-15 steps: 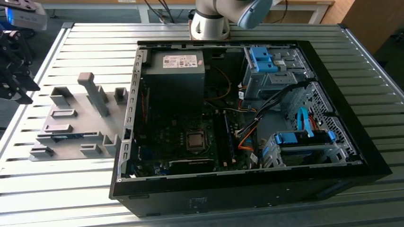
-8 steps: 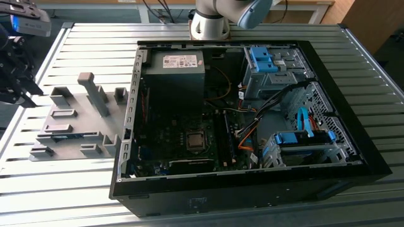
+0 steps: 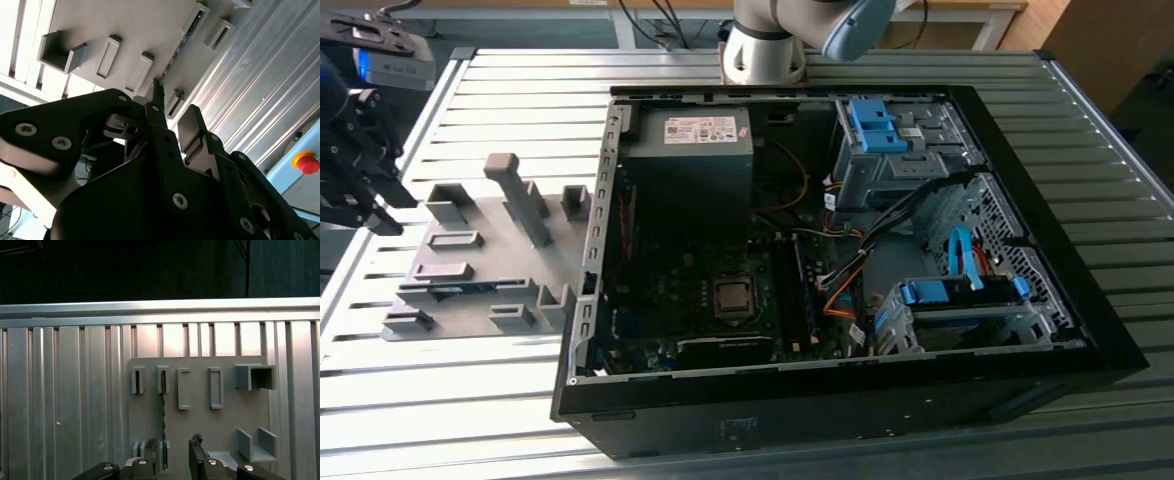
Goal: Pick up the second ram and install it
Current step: 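Pick up the second ram and move it above second insertion slot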
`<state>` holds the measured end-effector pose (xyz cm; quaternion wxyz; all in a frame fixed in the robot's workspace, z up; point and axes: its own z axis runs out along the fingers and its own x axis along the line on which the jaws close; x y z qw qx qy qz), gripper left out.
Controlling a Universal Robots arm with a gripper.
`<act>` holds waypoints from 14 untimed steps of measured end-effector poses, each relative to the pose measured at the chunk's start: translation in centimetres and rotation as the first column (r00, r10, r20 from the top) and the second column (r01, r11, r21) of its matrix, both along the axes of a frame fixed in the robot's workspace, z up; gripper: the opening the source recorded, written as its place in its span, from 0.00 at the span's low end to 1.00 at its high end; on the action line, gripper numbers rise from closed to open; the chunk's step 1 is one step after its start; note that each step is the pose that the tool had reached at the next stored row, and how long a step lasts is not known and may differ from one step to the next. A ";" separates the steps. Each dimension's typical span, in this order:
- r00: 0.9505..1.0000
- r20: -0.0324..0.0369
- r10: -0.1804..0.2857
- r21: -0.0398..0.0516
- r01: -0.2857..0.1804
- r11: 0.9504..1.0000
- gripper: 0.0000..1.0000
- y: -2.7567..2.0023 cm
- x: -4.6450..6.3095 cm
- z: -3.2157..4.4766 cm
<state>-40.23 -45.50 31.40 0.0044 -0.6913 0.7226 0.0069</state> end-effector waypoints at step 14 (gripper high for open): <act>1.000 0.000 0.000 -0.001 0.000 1.000 0.39 -0.08 0.0 -1.19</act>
